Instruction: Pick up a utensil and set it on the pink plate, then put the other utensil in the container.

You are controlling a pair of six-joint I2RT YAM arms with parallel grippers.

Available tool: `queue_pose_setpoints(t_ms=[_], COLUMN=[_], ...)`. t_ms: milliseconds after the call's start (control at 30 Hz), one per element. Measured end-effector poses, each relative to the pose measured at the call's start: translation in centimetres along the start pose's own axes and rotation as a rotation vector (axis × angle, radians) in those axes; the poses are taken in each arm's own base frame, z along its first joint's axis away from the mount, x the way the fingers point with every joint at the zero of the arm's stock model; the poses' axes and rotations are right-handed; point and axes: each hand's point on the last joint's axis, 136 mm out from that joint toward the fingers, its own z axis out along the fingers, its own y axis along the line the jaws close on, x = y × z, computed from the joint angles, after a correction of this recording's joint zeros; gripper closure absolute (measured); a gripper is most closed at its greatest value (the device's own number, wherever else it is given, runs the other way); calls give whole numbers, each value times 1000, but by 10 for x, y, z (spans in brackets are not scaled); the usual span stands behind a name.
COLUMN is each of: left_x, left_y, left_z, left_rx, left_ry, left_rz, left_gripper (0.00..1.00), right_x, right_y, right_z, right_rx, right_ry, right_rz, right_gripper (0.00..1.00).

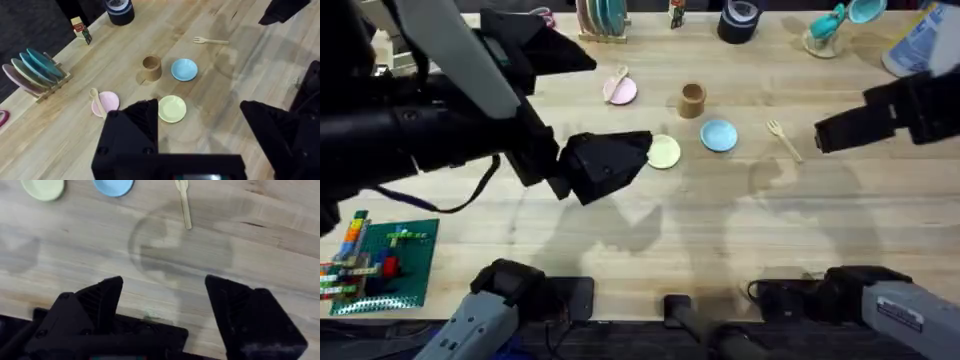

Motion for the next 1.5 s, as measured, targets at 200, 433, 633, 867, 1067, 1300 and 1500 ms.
queue_pose_setpoints(t_ms=[200,433,633,867,1067,1300,1500], left_x=[0,2,3,3,3,3,3], left_y=[1,5,6,6,6,7,7], left_z=[0,0,0,0,0,0,0], left_rx=[-4,-30,-35,-35,-35,-41,-42], left_ry=[2,14,15,15,16,19,19], left_rz=[0,0,0,0,0,-1,0], left_gripper=[6,6,5,4,5,6,5], right_x=[-5,-21,-15,-14,-15,-9,-17], right_y=[-4,-11,-14,-24,-48,-55,-49], right_z=[25,60,116,156,168,195,203], right_rx=[-17,-6,6,60,80,44,10], right_ry=[105,83,49,-14,-27,28,3], right_rz=[-29,-50,-98,-154,-137,-177,-211], right_gripper=[3,3,3,3,3,3,6])
